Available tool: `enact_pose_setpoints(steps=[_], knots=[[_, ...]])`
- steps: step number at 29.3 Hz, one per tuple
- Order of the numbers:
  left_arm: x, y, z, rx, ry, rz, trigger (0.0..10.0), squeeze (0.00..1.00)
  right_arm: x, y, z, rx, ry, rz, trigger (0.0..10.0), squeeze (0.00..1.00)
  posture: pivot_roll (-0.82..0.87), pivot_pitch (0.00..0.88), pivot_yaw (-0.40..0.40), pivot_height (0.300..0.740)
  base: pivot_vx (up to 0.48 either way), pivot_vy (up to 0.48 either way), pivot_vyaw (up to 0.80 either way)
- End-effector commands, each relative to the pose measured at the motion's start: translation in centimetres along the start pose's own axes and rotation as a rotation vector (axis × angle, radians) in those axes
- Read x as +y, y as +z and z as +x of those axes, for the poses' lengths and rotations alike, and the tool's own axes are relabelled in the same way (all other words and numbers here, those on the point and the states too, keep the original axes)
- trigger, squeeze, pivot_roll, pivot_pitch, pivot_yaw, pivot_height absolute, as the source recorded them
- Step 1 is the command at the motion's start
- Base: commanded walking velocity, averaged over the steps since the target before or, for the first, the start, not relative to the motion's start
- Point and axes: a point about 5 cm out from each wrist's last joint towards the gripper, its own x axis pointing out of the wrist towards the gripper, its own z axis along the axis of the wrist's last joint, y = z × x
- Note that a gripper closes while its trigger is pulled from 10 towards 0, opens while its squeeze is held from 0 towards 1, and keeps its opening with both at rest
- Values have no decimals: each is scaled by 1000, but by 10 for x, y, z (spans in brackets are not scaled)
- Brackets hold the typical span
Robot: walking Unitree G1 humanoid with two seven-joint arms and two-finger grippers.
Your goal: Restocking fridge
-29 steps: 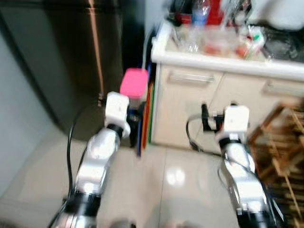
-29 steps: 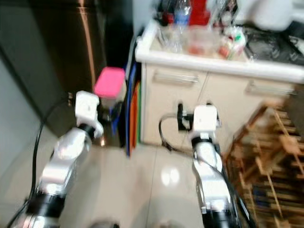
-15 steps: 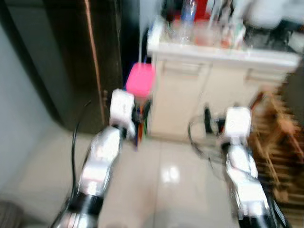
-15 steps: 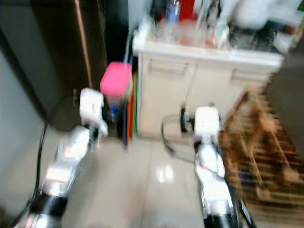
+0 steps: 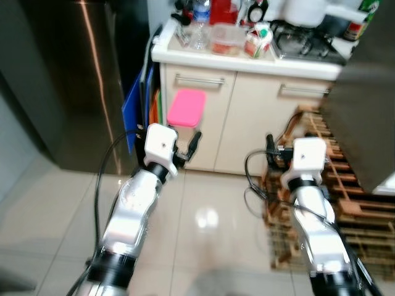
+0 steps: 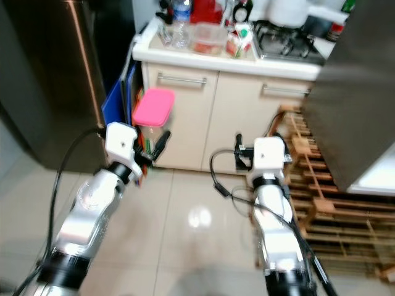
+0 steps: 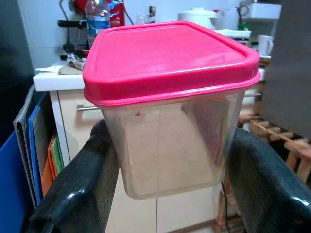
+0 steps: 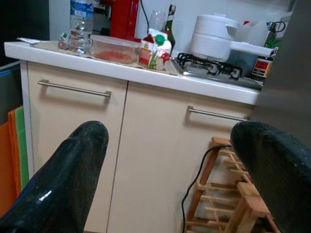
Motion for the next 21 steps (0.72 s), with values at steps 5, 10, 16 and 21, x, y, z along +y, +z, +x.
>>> enact_pose_setpoints(steps=[5, 10, 16, 21], knots=[[-3, 2, 4, -7, -10, 5, 10000, 0, 0, -1, -7, -5, 13, 44, 10000, 0, -80, 0, -9, 740, 0, -470, 0], [-5, 6, 3, -18, -34, 14, 10000, 0, 4, -2, -6, -2, 9, 61, 10000, 0, -70, 0, 11, 740, 0, -469, 0], [-2, 10, 1, -32, -47, 40, 10000, 0, 7, -4, -3, -1, 14, 68, 10000, 0, -55, 0, 21, 740, 0, -469, 0], [0, 11, 2, -28, -41, 46, 10000, 0, 8, -5, -2, -1, 18, 66, 10000, 0, -49, 0, 27, 740, 0, -469, 0]])
